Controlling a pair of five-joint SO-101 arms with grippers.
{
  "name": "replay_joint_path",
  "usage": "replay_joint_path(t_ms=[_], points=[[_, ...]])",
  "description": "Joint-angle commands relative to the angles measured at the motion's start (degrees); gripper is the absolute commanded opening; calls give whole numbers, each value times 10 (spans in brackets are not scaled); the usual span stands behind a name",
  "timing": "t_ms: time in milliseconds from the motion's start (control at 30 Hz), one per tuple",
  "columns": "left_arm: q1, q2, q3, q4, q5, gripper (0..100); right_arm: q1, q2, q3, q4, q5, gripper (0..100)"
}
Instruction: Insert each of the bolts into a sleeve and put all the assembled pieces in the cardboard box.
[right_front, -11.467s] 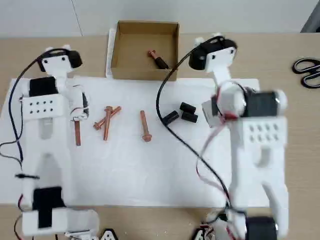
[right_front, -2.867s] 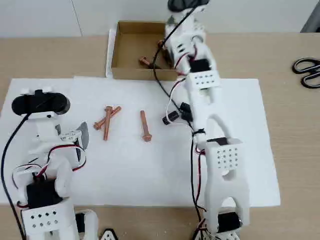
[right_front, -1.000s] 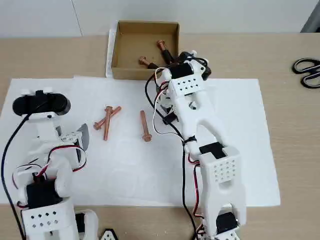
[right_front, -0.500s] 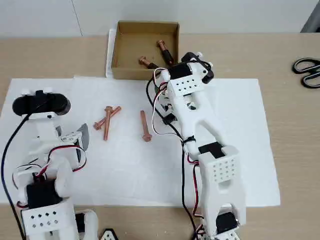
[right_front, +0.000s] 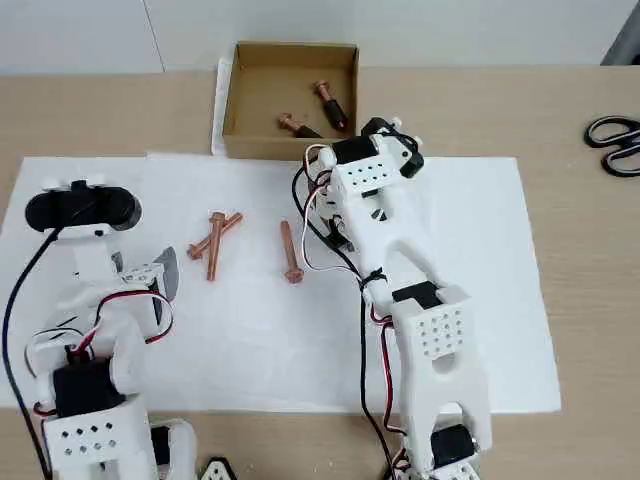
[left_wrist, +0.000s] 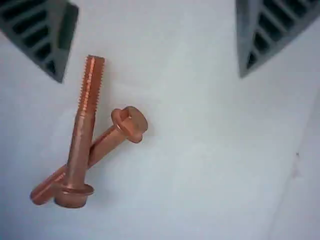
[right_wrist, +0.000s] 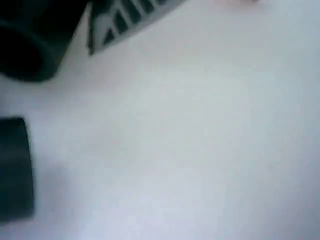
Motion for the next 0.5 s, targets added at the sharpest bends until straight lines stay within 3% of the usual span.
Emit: replay_joint_path(t_ms=[0, 67, 167, 467], points=[[0, -8, -6, -3, 0, 215, -1, 0, -16, -10, -5, 147], [0, -8, -7, -4, 0, 215, -1, 0, -16, -10, -5, 122], [0, -8, -7, -4, 0, 215, 0, 0, -16, -10, -5, 10], [0, -8, -8, -4, 0, 215, 1, -13, -16, 0, 1, 4]])
